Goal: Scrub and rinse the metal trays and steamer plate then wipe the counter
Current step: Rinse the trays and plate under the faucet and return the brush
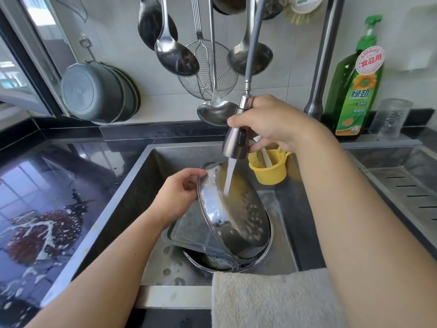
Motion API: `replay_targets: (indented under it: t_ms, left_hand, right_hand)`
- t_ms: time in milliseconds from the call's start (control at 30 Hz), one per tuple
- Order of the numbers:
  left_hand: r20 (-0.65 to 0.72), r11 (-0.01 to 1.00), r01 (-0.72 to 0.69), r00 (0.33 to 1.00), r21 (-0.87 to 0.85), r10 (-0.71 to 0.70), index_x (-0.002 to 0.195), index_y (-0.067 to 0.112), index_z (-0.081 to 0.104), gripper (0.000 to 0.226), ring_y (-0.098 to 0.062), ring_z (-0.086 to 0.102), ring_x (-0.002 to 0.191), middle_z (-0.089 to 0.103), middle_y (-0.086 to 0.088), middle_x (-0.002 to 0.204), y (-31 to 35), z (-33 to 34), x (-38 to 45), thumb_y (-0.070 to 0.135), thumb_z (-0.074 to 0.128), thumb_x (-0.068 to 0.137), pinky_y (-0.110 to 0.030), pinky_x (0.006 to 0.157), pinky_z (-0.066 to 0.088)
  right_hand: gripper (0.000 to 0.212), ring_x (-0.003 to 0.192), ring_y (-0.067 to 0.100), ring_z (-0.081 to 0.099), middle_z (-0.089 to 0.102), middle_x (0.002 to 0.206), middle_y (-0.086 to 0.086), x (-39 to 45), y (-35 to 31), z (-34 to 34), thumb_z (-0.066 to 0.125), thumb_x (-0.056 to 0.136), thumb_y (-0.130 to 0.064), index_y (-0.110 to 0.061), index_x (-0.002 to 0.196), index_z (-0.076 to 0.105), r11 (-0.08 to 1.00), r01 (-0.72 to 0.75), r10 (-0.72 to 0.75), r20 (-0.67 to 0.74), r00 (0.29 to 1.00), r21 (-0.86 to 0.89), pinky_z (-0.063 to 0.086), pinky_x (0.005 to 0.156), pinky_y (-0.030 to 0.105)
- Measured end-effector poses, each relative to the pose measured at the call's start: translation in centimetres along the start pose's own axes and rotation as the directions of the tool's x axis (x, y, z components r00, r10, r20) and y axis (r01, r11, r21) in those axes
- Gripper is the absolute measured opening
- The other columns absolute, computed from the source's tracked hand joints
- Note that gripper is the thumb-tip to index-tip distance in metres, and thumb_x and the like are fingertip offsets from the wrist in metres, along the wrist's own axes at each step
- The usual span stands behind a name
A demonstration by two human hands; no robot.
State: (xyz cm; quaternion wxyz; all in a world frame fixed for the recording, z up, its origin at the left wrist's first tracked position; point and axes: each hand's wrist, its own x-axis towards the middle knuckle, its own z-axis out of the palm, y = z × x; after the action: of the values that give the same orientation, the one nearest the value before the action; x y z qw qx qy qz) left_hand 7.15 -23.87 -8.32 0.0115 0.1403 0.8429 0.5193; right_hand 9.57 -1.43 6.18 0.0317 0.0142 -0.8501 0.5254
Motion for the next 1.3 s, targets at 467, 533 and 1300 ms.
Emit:
replay_targets:
  t_ms: [467,533,1300]
  left_hand:
    - [0.096,0.572,-0.395,0.871,0.719,0.482,0.107,0.018,0.061,0.015,-0.027,0.060,0.095,0.058,0.000,0.123,9.1,2.2,3.7,0.022,0.069,0.095,-0.040,0.072,0.050]
    - [0.092,0.526,-0.404,0.849,0.748,0.521,0.109,0.017,0.062,0.015,-0.023,0.055,0.088,0.060,0.000,0.119,11.7,1.9,4.2,0.023,0.069,0.097,-0.037,0.069,0.042]
    - [-0.298,0.828,0.447,0.784,-0.338,-0.545,0.080,0.009,0.056,0.015,-0.027,0.054,0.070,0.055,-0.015,0.075,1.9,-3.4,-0.6,0.001,0.068,0.085,-0.041,0.062,0.054]
  right_hand:
    - [0.023,0.084,0.029,0.070,0.069,0.097,0.011,-1.7,0.7,-4.7,0.070,0.092,-0.028,-0.011,0.107,0.063,0.915,-0.115,0.061,-0.150,0.987,-0.386,0.062,0.078,0.044]
    - [0.020,0.083,0.025,0.065,0.065,0.095,0.009,-1.8,0.8,-5.0,0.067,0.094,-0.028,-0.012,0.105,0.062,0.893,-0.112,0.030,-0.190,0.981,-0.435,0.056,0.071,0.038]
    - [0.024,0.082,0.020,0.058,0.062,0.093,-0.002,-0.3,0.0,-1.3,0.073,0.088,-0.033,-0.021,0.103,0.060,0.952,-0.006,-0.111,-0.363,0.925,-0.307,0.038,0.059,0.030]
